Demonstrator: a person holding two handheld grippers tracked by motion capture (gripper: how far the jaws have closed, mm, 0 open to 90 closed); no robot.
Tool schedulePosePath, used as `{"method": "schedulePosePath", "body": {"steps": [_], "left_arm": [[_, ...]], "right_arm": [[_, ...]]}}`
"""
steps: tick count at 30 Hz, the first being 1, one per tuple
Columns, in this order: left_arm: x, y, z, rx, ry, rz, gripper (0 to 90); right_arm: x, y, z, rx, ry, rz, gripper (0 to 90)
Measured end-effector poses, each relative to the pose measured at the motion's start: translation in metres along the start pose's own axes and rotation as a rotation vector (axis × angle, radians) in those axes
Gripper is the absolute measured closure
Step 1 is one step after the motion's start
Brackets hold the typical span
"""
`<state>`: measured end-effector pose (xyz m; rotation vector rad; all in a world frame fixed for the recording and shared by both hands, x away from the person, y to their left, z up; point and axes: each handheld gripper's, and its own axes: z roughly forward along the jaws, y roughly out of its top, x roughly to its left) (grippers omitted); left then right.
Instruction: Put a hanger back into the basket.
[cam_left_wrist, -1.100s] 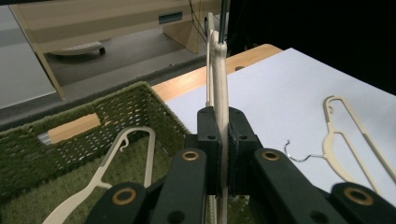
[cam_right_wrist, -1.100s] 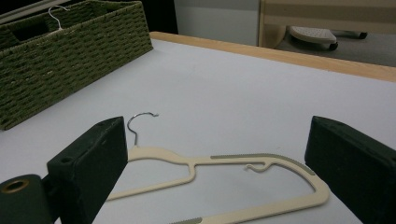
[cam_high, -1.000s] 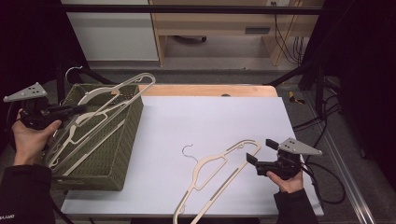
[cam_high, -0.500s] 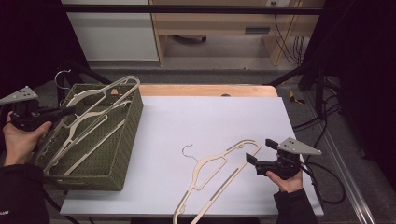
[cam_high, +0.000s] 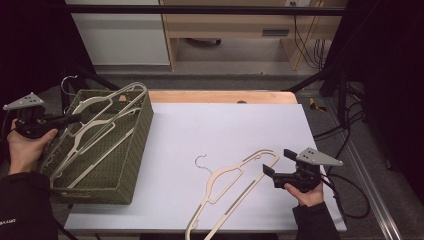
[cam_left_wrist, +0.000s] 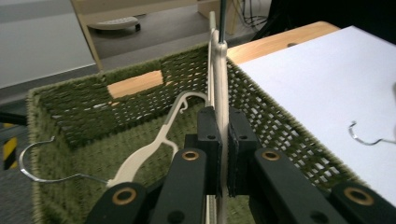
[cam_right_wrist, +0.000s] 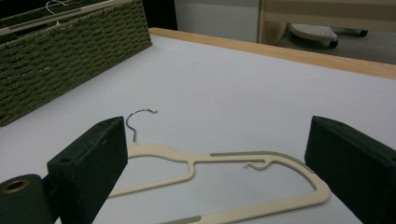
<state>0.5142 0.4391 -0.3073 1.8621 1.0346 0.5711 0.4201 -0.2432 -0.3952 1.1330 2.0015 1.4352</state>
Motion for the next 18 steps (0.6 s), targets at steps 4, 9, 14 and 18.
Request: {"method": "schedulePosePath", "body": {"steps": [4,9,14,18], "left_arm": [[0.004,-0.007,0.0,0.002,-0.018,-0.029,85.8],[0.005,-0.017,0.001,0.025,-0.029,-0.058,85.9],[0.003,-0.027,0.005,0.101,-0.015,-0.048,85.9],[0.0,-0.03,0.012,0.109,-0.03,-0.059,85.8]], "right_arm": [[0.0,0.0,0.0,0.0,0.001,0.0,6.5],[0.0,0.0,0.001,-0.002,0.002,0.003,6.5],[0.0,0.0,0.001,0.005,0.004,-0.004,6.5],[0.001,0.0,0.002,0.003,0.003,0.001,6.5]]}}
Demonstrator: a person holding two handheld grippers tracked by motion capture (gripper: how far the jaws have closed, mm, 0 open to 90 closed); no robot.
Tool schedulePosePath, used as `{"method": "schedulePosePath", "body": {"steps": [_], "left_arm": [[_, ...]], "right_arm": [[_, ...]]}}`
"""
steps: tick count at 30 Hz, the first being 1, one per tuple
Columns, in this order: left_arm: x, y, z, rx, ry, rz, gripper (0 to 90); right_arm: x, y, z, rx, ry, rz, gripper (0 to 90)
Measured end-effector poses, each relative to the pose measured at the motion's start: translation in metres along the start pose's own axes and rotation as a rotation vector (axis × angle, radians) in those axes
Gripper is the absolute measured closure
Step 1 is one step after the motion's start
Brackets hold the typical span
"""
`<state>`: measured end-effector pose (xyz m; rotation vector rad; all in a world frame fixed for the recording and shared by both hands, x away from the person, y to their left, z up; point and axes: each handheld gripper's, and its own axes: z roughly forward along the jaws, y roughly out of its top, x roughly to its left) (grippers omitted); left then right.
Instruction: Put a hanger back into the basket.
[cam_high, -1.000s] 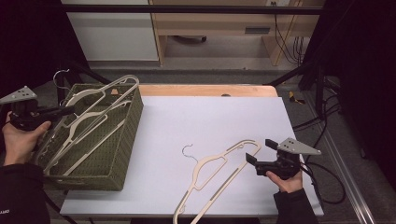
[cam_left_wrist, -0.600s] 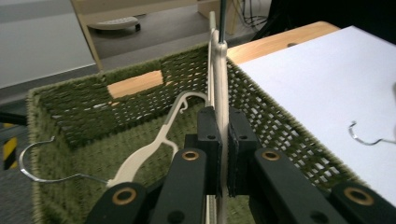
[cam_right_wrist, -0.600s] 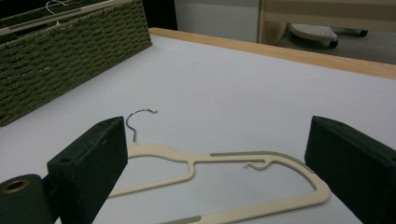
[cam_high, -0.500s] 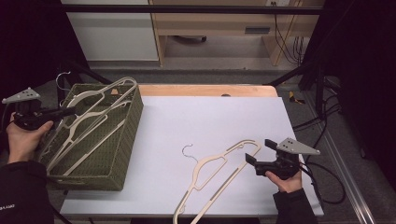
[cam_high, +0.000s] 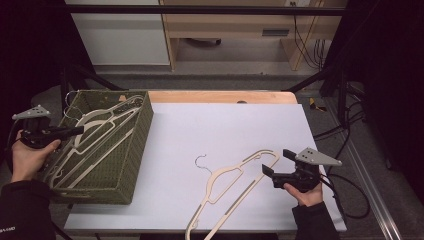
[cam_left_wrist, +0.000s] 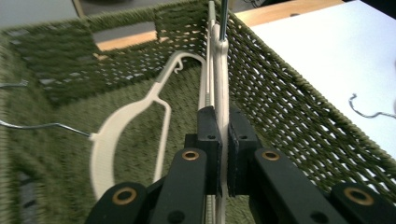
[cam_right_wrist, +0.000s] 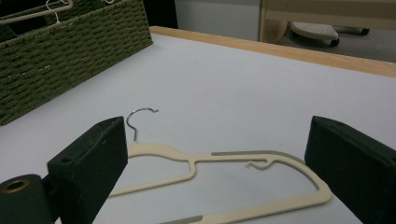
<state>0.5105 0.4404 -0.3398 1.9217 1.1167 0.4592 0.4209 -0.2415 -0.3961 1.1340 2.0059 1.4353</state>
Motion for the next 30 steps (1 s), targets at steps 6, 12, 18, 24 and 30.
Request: {"method": "schedulePosePath", "body": {"steps": [6,12,18,24,30], "left_arm": [[-0.001,-0.011,0.02,0.027,0.003,-0.045,85.3],[0.002,-0.018,0.026,0.02,0.078,-0.088,83.9],[0.007,-0.022,0.031,0.025,0.218,-0.107,80.4],[0.011,-0.025,0.032,0.061,0.286,-0.134,75.4],[0.016,-0.032,0.03,0.088,0.298,-0.174,67.9]], "right_arm": [[-0.001,0.0,-0.001,0.002,0.003,-0.005,6.6],[0.0,0.001,-0.001,-0.002,0.0,0.0,6.6],[0.001,0.0,-0.001,0.0,0.004,0.0,6.6],[0.001,0.0,0.0,-0.001,0.003,-0.003,6.7],[0.002,0.0,0.001,0.0,0.008,-0.001,6.7]]}}
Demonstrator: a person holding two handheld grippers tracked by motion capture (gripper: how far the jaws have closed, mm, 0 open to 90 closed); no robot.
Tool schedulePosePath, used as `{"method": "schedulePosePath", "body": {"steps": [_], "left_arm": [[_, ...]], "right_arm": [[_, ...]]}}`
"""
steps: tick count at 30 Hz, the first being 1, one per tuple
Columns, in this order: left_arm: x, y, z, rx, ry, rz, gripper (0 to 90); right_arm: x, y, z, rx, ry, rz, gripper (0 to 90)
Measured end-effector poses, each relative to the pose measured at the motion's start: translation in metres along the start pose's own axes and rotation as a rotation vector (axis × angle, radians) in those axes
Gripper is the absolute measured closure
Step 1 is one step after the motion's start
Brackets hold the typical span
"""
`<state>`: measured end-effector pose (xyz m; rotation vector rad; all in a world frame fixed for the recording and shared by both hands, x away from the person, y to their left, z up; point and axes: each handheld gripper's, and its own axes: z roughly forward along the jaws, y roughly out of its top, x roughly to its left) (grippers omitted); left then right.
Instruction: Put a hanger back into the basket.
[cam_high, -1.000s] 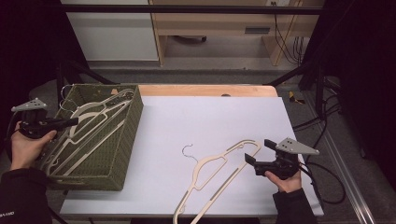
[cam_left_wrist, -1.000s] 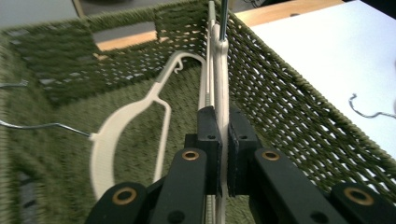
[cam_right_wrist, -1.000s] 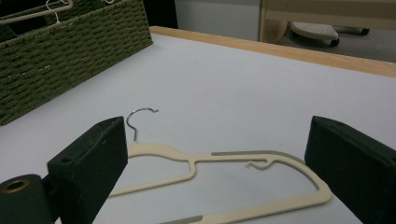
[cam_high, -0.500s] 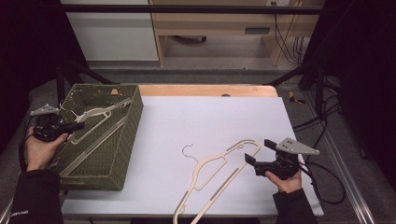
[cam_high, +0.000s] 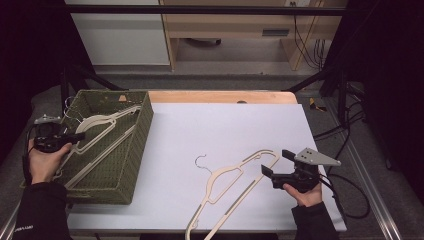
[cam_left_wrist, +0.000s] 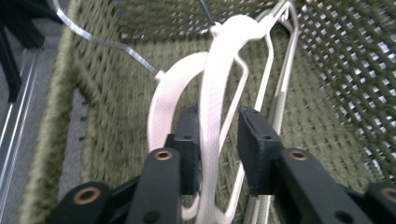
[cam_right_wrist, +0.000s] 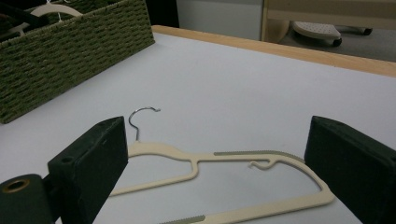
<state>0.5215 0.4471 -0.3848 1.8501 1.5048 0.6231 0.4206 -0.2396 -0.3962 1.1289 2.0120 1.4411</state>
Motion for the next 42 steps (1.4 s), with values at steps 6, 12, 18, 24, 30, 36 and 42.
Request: {"method": "schedulePosePath", "body": {"steps": [6,12,18,24,30,36,42], "left_arm": [[0.003,-0.005,0.0,0.033,0.018,-0.058,61.5],[0.007,-0.012,-0.003,0.039,0.023,-0.114,56.5],[0.004,-0.012,-0.014,-0.012,-0.01,-0.12,56.5],[-0.029,-0.002,-0.038,-0.159,-0.101,-0.036,47.1],[-0.06,0.003,-0.05,-0.255,-0.186,0.022,37.2],[-0.096,0.003,-0.061,-0.328,-0.303,0.077,24.9],[-0.135,-0.001,-0.061,-0.369,-0.392,0.157,17.4]], "right_arm": [[0.0,0.0,0.0,0.005,0.003,-0.007,6.7],[0.0,0.0,0.0,0.004,0.004,-0.008,6.7],[0.0,0.0,-0.001,-0.004,0.003,0.0,6.7],[0.001,0.001,-0.001,-0.006,0.002,-0.004,6.6],[0.001,0.001,-0.002,-0.002,0.001,-0.013,6.6],[0.004,0.002,0.001,-0.006,0.006,-0.011,6.6],[0.008,0.005,0.002,-0.016,0.014,-0.004,6.5]]}}
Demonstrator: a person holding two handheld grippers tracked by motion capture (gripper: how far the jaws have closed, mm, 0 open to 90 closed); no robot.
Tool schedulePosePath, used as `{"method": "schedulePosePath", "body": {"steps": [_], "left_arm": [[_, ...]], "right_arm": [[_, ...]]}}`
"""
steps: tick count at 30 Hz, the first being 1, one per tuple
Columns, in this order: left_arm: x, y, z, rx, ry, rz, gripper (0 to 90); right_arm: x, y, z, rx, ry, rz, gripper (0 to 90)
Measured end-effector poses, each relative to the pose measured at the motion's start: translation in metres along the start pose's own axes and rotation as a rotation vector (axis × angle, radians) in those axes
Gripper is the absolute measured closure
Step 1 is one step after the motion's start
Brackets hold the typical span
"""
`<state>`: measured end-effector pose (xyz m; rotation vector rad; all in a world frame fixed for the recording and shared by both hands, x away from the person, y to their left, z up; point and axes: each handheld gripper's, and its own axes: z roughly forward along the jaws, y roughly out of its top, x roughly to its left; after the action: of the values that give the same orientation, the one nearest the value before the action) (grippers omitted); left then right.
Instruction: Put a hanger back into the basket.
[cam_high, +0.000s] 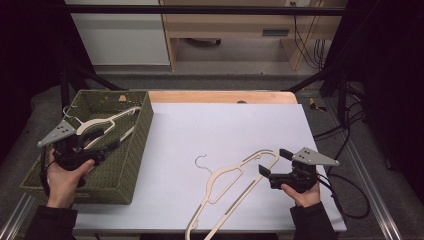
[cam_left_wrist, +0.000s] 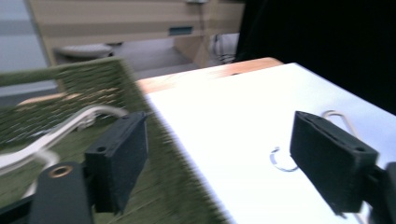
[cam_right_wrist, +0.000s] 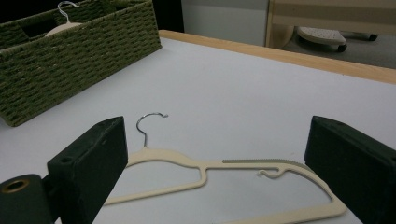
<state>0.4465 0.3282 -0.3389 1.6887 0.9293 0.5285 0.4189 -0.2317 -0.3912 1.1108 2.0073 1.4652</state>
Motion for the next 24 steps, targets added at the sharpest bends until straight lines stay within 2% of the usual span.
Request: {"method": "schedulePosePath", "body": {"steps": [2,7,9,12,14,18,22,24], "left_arm": [[-0.014,-0.002,0.007,-0.004,-0.013,0.041,12.6],[-0.029,-0.006,0.021,-0.005,-0.035,0.057,9.0],[-0.03,-0.006,0.023,-0.005,-0.033,0.063,9.1],[-0.028,-0.003,0.031,-0.008,-0.029,0.041,9.1],[-0.028,-0.001,0.033,-0.006,-0.018,0.048,9.1],[-0.026,0.013,0.041,-0.01,-0.001,0.045,9.1],[-0.031,0.017,0.046,-0.017,0.0,0.053,9.1],[-0.038,0.02,0.054,-0.006,-0.01,0.078,8.9]], "right_arm": [[0.001,0.0,0.001,-0.001,0.002,0.001,6.6],[0.001,0.0,0.003,0.003,0.005,-0.005,6.8],[0.001,0.0,0.004,0.001,0.003,-0.002,6.8],[0.003,-0.001,0.005,0.01,0.014,-0.015,6.7],[0.004,0.0,0.006,0.008,0.014,-0.016,6.6],[0.005,0.0,0.01,0.01,0.024,-0.013,6.6],[0.005,0.0,0.012,0.012,0.026,-0.011,6.7],[0.007,0.0,0.014,0.011,0.038,-0.006,6.8]]}}
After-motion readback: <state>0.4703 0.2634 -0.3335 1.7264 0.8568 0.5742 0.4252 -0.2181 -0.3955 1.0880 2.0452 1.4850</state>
